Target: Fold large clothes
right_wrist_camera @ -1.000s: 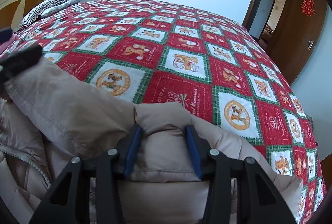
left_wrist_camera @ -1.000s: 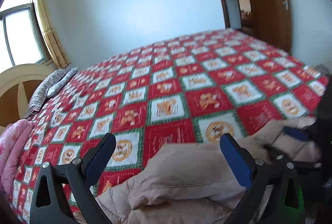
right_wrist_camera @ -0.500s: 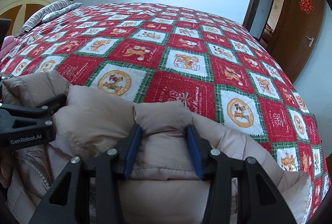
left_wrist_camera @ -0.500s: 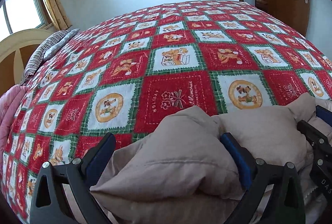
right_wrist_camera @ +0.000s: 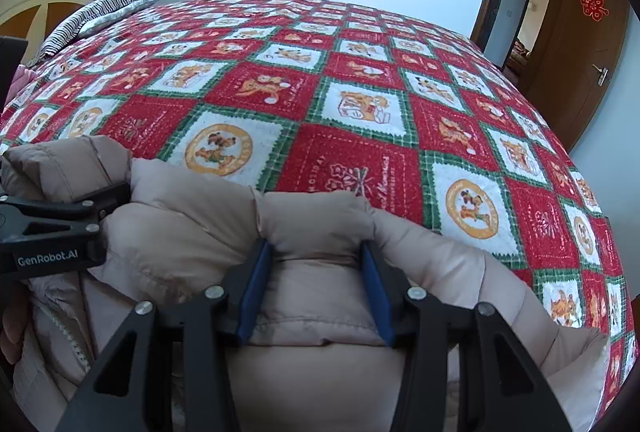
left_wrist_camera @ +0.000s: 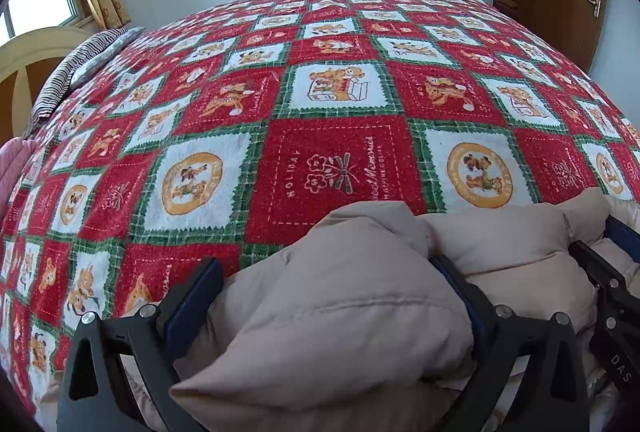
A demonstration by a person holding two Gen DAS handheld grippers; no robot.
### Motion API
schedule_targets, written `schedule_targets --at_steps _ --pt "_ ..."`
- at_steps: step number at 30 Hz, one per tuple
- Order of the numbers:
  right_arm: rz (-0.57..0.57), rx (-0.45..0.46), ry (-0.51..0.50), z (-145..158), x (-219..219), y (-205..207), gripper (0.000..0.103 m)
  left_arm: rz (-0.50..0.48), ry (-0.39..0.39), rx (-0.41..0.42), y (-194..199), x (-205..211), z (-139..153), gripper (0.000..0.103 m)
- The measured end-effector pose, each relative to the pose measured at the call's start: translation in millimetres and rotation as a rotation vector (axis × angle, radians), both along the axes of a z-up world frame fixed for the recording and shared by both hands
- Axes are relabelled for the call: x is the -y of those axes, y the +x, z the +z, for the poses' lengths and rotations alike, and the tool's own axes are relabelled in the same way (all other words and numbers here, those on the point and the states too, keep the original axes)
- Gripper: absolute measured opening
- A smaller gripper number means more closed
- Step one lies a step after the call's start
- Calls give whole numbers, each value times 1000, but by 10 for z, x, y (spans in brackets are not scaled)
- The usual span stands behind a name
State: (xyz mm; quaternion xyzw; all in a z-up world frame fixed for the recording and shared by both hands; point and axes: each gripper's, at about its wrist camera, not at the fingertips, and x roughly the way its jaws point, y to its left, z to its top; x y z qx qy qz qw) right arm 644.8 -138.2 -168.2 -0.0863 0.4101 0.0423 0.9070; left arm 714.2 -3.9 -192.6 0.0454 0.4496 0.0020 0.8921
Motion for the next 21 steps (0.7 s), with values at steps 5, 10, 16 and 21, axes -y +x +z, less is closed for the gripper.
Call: schedule_targets --at_steps 5,10,16,21 --pt "-1 -8 -12 -18 -10 12 50 -1 4 -2 7 15 -10 102" --pt "0 -20 -30 -31 -33 28 51 -2 7 -2 7 21 -9 102" --pt "-1 -26 -52 -43 -66 43 51 -2 18 2 11 22 -23 102" --pt "-1 -30 -58 -48 -74 48 51 -2 27 6 5 32 -27 102"
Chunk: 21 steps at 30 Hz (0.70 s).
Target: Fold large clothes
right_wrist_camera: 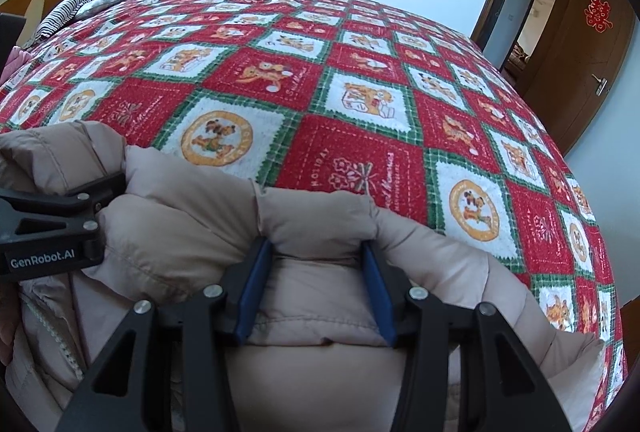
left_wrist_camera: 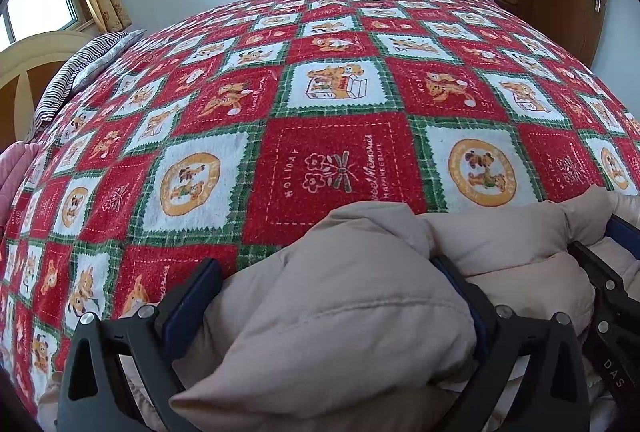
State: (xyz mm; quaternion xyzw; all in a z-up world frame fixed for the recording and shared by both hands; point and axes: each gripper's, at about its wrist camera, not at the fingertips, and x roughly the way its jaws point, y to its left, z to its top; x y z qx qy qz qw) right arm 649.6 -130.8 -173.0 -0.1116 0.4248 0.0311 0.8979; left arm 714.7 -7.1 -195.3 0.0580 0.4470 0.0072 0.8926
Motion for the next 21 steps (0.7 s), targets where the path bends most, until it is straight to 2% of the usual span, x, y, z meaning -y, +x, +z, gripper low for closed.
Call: schedule_targets --at_steps 9,21 --pt "0 -4 -16 -10 -21 14 51 0 3 -1 4 9 -4 103" --pt "4 -23 -53 -21 -68 38 51 -1 45 10 0 62 2 103"
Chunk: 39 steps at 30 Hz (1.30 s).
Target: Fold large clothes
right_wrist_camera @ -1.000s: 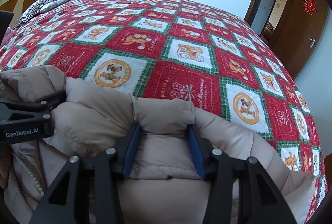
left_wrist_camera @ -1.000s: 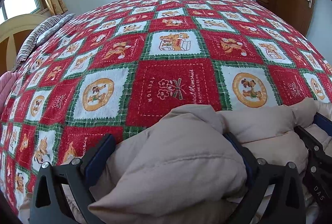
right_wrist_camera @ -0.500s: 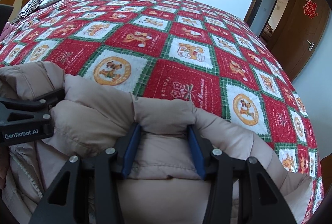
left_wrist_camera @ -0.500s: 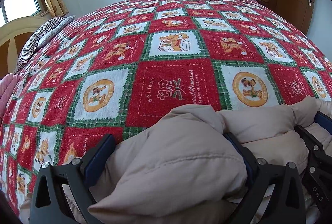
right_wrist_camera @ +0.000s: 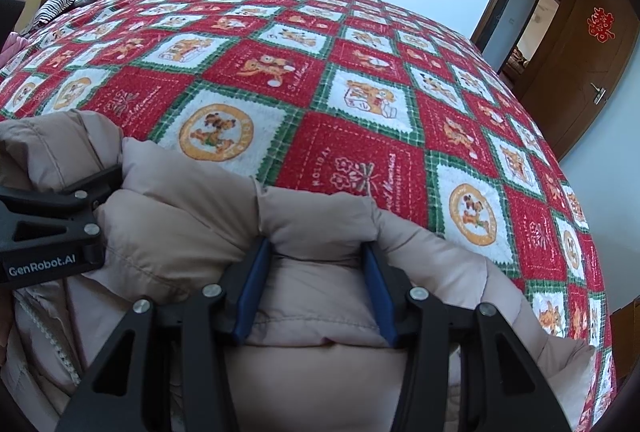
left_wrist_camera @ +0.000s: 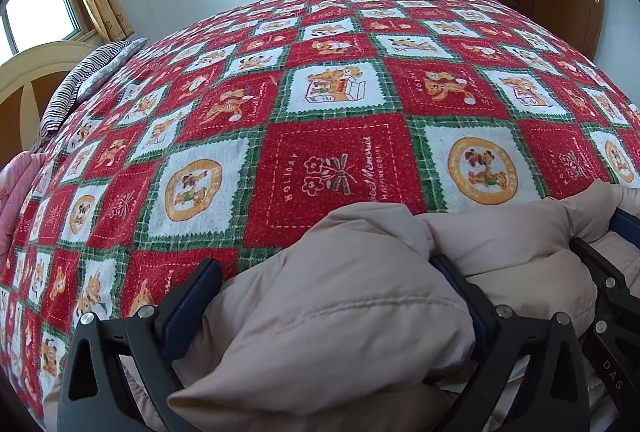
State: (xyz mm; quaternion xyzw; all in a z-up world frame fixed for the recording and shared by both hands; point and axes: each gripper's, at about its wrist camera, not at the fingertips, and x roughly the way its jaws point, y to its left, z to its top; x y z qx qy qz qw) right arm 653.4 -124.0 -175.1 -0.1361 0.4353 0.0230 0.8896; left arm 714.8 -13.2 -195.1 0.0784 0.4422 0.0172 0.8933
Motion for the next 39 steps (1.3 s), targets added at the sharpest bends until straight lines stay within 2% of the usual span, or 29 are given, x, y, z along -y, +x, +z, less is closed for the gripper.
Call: schedule_targets --at_steps 4,6,7,9,11,13,18,21,24,28,35,39 --pt "14 -44 -52 45 -48 47 52 -3 6 -14 21 -7 74 102" --pt "25 -73 -57 149 -25 44 54 -4 62 47 -78 19 300 102" --pt "20 -68 -25 233 24 0 55 -13 63 88 -165 14 422 102" --pt "19 -29 27 404 143 -167 69 -34 67 136 -394 -25 649 102" --pt "25 10 28 496 225 -388 78 -64 48 145 -673 -115 788 102" --pt "37 5 33 503 342 -645 79 -78 30 147 -1033 -258 841 102" --pt "4 12 64 442 653 -1283 79 -72 97 127 -1889 -541 638 102" --pt "-29 38 132 487 829 -1680 79 -42 113 150 -2365 -722 561 102" --pt "-68 48 170 470 1010 -2077 80 4 81 145 -2822 -973 471 102" --pt "-114 9 160 345 1172 -2487 80 32 94 70 -3237 -1140 281 102" --pt "-160 -13 125 217 1468 -3253 81 28 86 70 -4006 -1301 154 102" --pt "-203 -20 177 203 1634 -3578 81 47 41 80 -4352 -1381 106 102"
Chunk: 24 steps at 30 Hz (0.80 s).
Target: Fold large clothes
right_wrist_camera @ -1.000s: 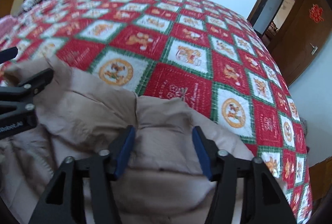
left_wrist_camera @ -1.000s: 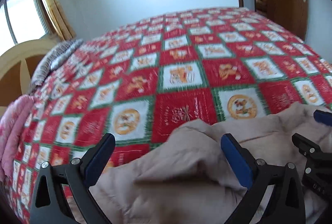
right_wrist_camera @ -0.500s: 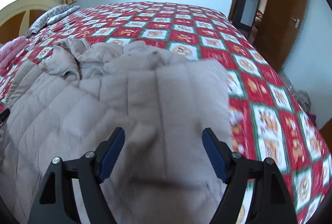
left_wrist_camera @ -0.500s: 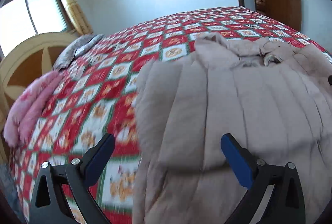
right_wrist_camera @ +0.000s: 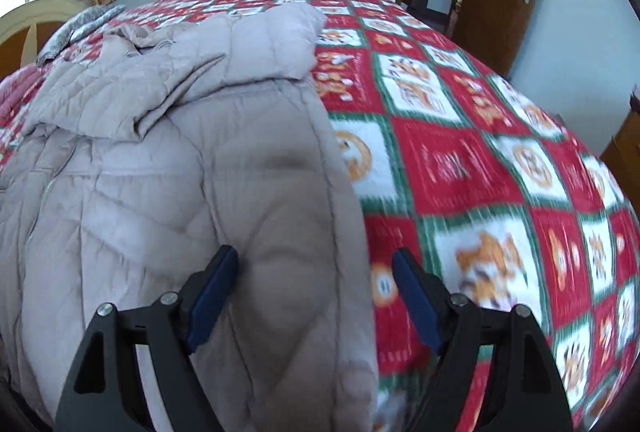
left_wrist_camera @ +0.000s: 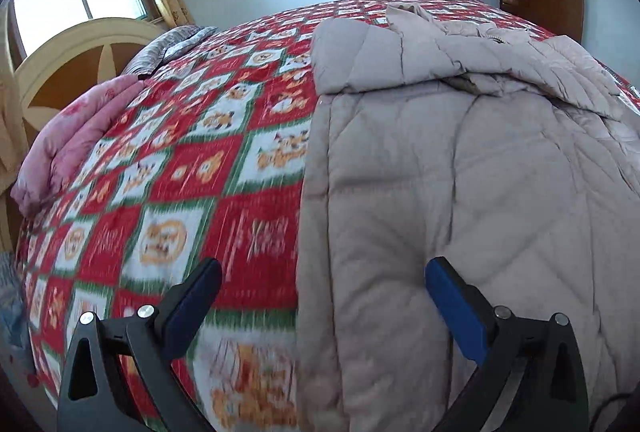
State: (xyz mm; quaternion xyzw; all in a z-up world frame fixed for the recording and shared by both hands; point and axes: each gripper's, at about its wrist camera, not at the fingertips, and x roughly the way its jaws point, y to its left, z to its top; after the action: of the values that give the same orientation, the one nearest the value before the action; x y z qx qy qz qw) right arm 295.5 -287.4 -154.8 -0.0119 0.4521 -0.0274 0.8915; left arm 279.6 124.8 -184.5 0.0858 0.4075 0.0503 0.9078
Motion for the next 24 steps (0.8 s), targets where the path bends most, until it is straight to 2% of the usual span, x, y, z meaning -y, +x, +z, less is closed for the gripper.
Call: schedule_targets --at_steps 10,15,17,18,20,21,22,24 --pt "9 -5 54 -112 25 -675 80 -37 -72 1 -637 48 -135 102" --pt "28 -28 119 -193 2 -943 67 -61 -187 -30 -821 52 -187 102" --pt "41 -20 110 -200 -32 -1026 65 -85 -243 -55 -884 75 -222 102" --pt "44 -19 111 -211 -40 -1052 63 -93 -257 -58 -910 93 -244 101" --pt "43 -16 131 -232 -43 -1093 58 -99 -234 -42 -940 143 -262 100" --pt "41 -15 150 -247 -37 -1108 53 -110 -229 -39 -950 171 -256 94" --pt "41 -10 162 -252 -43 -1127 51 -123 -230 -37 -957 193 -252 83" --pt "50 7 171 -241 -67 -1153 37 -149 -230 -28 -986 246 -217 71"
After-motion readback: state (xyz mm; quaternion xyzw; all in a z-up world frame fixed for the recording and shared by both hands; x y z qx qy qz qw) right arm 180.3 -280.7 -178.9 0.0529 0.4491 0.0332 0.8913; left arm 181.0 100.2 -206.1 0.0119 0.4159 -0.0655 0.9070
